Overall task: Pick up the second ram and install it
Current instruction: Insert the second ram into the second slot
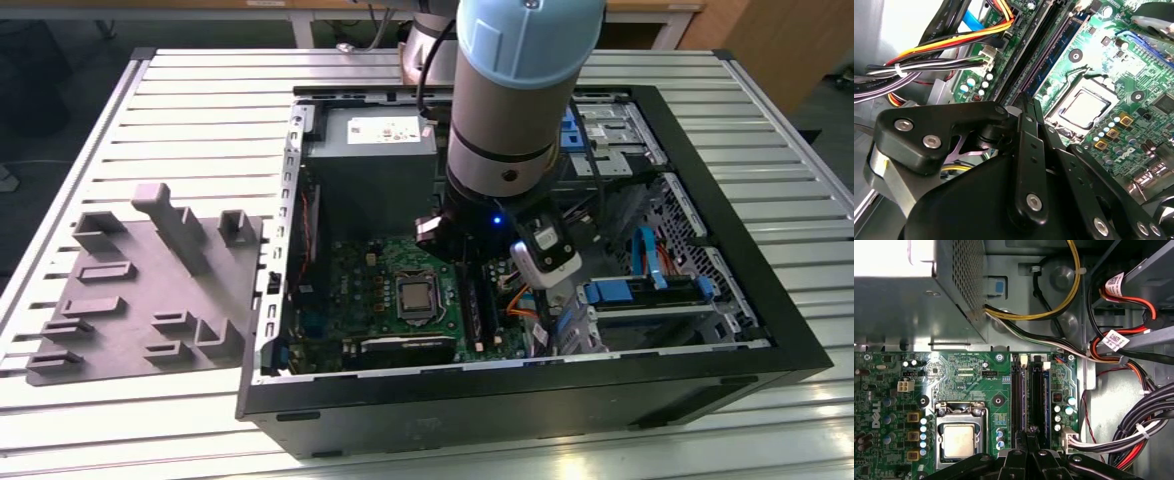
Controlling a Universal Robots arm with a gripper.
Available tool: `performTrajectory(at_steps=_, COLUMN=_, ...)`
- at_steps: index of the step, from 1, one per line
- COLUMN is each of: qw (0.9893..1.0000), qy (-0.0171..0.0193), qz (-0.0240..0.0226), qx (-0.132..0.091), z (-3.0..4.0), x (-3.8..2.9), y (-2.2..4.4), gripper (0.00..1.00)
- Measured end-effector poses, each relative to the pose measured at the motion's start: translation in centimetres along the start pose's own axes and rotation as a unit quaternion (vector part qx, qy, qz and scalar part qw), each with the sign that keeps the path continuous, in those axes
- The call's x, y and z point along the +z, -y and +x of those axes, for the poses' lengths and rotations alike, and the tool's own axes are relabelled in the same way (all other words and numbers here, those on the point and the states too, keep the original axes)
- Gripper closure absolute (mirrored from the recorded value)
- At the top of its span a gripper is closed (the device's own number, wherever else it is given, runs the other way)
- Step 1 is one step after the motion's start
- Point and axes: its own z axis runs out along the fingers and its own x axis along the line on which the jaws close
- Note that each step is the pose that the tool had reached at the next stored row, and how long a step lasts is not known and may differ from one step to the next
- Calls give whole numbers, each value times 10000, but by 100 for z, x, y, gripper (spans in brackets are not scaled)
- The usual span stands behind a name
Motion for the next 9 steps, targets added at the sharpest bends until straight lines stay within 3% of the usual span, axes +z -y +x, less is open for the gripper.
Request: performTrajectory(at_steps=9, qw=10000, qy=0, qz=1, qx=11, z=0, x=4, y=0, gripper=89)
